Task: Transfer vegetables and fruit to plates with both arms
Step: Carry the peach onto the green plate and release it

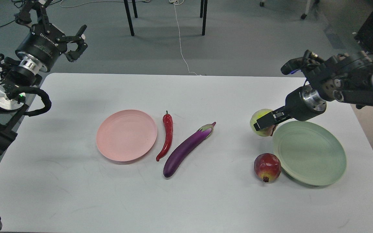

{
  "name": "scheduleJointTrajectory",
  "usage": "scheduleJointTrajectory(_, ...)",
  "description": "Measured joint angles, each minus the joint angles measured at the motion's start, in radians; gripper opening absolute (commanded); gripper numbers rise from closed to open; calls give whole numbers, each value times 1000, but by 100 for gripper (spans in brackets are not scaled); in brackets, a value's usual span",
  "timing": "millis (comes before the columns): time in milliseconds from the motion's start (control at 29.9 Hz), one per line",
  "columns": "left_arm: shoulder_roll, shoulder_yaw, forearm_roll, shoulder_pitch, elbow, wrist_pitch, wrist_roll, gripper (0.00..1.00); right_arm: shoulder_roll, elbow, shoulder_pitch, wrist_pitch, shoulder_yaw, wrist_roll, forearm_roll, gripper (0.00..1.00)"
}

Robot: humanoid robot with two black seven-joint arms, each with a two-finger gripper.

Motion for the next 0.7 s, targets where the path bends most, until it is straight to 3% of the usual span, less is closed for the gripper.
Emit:
scheduleJointTrajectory(267,-6,1,4,0,-4,4,1,98,-184,-38,-127,-10,11,0,-100,69)
scheduleJointTrajectory(501,-7,2,5,-2,-5,4,3,98,-198,-78,-222,-83,46,-1,-103,89)
scheduleJointTrajectory(701,-10,2,5,-2,-5,4,3,98,-200,-76,-225,-88,67,-5,-94,96)
